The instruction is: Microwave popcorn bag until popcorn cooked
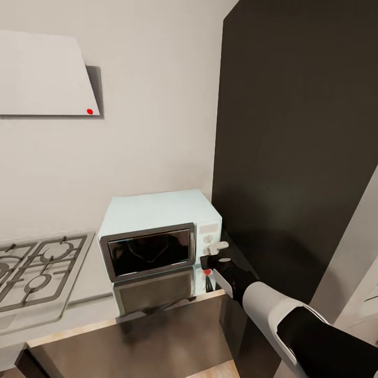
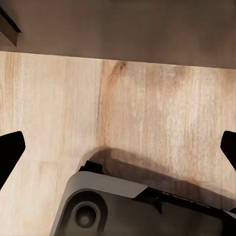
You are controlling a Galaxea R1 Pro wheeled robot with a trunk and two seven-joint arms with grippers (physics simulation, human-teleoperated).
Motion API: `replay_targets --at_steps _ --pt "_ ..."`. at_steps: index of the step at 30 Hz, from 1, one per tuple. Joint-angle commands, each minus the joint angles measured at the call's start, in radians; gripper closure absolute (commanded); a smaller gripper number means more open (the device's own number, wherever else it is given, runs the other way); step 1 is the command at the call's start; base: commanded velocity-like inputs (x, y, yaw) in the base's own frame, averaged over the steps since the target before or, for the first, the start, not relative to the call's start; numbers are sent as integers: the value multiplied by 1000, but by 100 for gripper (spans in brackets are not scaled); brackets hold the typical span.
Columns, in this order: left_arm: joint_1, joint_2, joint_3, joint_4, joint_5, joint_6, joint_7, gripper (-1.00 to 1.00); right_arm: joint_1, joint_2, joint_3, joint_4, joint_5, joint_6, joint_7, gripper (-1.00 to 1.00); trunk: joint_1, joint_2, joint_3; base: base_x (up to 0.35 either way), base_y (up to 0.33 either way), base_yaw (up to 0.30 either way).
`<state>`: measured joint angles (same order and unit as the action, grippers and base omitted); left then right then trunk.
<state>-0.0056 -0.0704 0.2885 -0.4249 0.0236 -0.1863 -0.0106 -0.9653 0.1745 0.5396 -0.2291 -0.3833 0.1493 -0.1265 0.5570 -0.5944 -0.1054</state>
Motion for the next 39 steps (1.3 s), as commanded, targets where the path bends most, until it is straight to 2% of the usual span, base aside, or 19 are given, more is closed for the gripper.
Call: replay_targets --at_steps 1,39 --pt "-1 -1 3 0 2 -2 -1 -100 -1 0 8 -1 -8 4 -7 100 0 -2 -2 3 0 0" --pt "-1 0 3 0 4 -2 -1 -100 -1 0 8 -2 -8 4 -7 100 0 -2 -2 17 0 0"
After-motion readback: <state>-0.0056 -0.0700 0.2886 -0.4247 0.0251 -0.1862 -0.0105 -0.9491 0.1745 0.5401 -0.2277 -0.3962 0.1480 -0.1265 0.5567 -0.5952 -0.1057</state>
